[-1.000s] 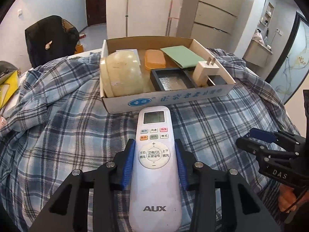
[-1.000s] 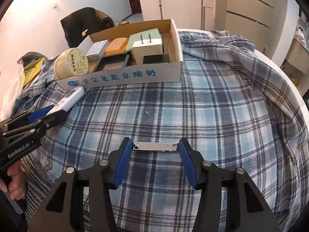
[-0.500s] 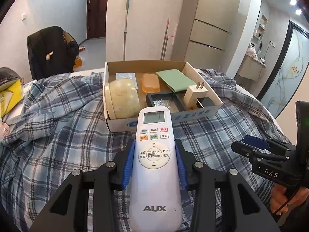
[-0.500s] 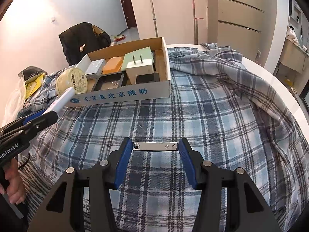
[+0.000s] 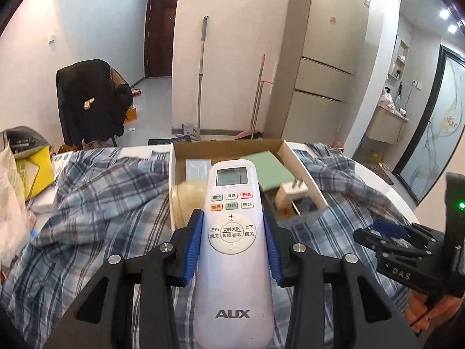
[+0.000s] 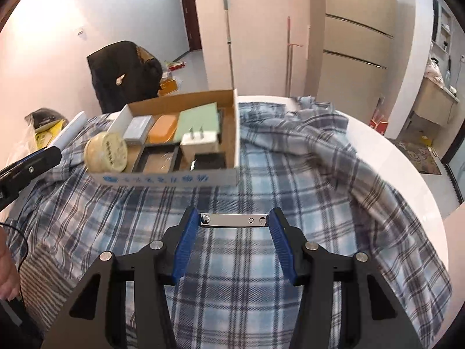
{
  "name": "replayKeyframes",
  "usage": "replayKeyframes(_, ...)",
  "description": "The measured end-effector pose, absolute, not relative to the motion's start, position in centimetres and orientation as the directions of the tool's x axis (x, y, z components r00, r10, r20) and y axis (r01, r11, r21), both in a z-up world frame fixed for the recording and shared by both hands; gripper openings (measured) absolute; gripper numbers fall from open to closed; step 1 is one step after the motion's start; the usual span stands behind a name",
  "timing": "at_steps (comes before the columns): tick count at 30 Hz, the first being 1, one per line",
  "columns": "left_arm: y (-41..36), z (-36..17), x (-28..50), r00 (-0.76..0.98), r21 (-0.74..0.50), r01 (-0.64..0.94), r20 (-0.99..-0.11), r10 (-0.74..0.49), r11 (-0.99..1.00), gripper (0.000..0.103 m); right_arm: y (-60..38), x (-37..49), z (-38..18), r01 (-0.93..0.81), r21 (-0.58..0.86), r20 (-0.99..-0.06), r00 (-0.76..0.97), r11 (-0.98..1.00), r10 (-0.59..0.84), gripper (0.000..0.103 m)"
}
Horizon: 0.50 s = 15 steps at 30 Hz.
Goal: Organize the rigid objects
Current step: 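Lift the white remote with the left gripper and carry it over the box, then lower the remote into the box with the left gripper while the right gripper carries the clip over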
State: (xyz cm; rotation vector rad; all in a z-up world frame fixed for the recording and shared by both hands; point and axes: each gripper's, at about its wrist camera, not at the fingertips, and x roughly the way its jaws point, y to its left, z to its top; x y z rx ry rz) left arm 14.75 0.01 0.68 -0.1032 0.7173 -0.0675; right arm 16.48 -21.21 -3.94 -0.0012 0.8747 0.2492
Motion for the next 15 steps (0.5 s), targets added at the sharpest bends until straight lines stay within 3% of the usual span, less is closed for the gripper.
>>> replayKeyframes(11, -2.1, 0.2, 24.1, 0.765, -0.104, -0.023, -0.642, -0.05, 0.994, 0.042, -21.4, 22.3, -0.2, -0.172, 0.151, -0.704, 0.672, 0.974, 0.228, 0.05)
replayKeyframes(15, -1.4, -2.3, 26.4, 0.712, -0.14, -0.053, -0.699, -0.061, 0.989, 0.042, -21.0, 22.8, -0.7, -0.177, 0.146, -0.708, 0.669, 0.973, 0.228, 0.05)
